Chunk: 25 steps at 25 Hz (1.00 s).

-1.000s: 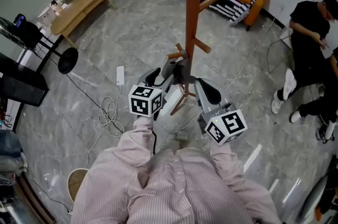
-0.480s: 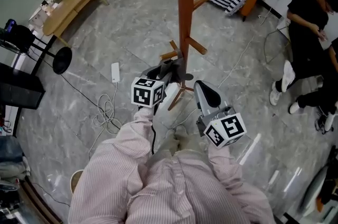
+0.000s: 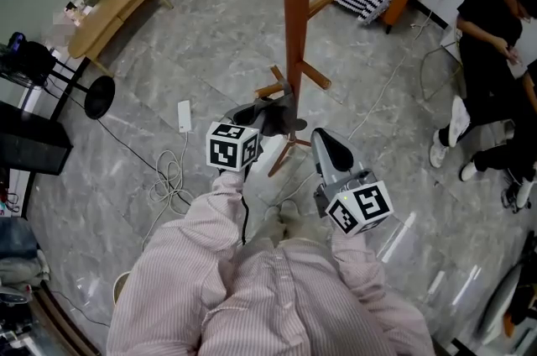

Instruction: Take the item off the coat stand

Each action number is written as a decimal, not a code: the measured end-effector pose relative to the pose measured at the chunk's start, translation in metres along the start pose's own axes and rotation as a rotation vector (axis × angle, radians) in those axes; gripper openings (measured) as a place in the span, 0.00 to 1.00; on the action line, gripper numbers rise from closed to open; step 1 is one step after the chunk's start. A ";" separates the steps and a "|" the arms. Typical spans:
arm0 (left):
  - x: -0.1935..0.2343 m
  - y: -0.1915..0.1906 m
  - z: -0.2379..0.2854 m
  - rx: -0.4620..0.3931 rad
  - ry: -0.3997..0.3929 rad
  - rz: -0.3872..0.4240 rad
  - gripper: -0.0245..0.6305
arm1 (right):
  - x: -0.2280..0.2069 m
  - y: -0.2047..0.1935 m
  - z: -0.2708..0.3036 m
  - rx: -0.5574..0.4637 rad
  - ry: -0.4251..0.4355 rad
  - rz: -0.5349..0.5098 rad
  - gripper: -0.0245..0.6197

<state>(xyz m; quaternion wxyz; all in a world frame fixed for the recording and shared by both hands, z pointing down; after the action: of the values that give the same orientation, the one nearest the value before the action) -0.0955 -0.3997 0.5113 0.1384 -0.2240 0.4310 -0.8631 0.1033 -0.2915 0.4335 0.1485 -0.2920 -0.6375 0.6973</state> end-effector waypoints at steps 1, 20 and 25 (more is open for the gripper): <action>0.000 0.002 -0.001 -0.002 0.001 0.005 0.10 | 0.000 0.001 0.001 -0.001 0.000 0.001 0.05; -0.002 0.020 -0.032 -0.071 0.012 0.033 0.09 | 0.016 0.014 0.010 -0.051 0.022 -0.039 0.05; -0.006 0.025 -0.040 -0.096 0.009 0.036 0.09 | 0.021 0.020 0.012 -0.063 0.039 -0.059 0.05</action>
<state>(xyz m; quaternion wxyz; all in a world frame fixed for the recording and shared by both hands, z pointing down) -0.1097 -0.3840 0.4686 0.1410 -0.2186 0.4764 -0.8399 0.0832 -0.2919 0.4101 0.1721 -0.2910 -0.6645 0.6664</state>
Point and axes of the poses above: the fingertips, and each gripper's own axes: z forward along the fingers, x to its left, y out of its top, the point moved 8 cm from there along -z, backward along the fingers, and after that the axes turned 6 degrees about -z, right-handed, at the moved point
